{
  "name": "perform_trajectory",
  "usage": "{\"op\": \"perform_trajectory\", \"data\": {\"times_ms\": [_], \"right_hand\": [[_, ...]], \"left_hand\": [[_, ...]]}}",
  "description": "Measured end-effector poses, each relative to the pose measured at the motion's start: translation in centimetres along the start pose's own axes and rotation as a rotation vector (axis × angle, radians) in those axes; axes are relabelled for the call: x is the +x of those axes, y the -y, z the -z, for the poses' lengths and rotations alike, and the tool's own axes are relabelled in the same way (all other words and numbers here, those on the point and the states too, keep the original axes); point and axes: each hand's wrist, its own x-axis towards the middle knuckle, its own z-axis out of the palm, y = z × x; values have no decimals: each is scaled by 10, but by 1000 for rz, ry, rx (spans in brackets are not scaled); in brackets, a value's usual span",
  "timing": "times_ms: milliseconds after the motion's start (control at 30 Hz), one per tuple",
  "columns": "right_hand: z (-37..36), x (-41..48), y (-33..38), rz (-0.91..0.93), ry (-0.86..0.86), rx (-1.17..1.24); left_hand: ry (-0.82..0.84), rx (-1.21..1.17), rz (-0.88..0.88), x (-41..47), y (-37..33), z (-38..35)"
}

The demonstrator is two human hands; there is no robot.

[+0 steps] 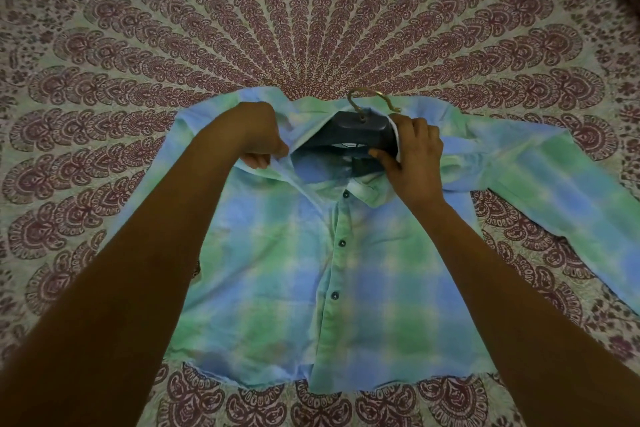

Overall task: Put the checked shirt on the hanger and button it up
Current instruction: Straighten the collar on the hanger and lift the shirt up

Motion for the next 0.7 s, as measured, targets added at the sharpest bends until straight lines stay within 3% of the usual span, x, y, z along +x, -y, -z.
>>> {"op": "perform_trajectory", "data": {"times_ms": [67,233,367,500,700], "right_hand": [[2,2,2,-27,5,7],[5,6,2,-52,28,11],[4,3,5,-74,29,25],[4,1,7,-87,28,35],[6,3,11,-159,28,54]], "left_hand": [[6,-74,28,1,2,-3],[-76,-527,36,-2,21,-6],[-129,-659,41,-2,28,-17],[-222,-1088,33,-3,22,-25],[-351,-935,137,-4,19,-61]]}}
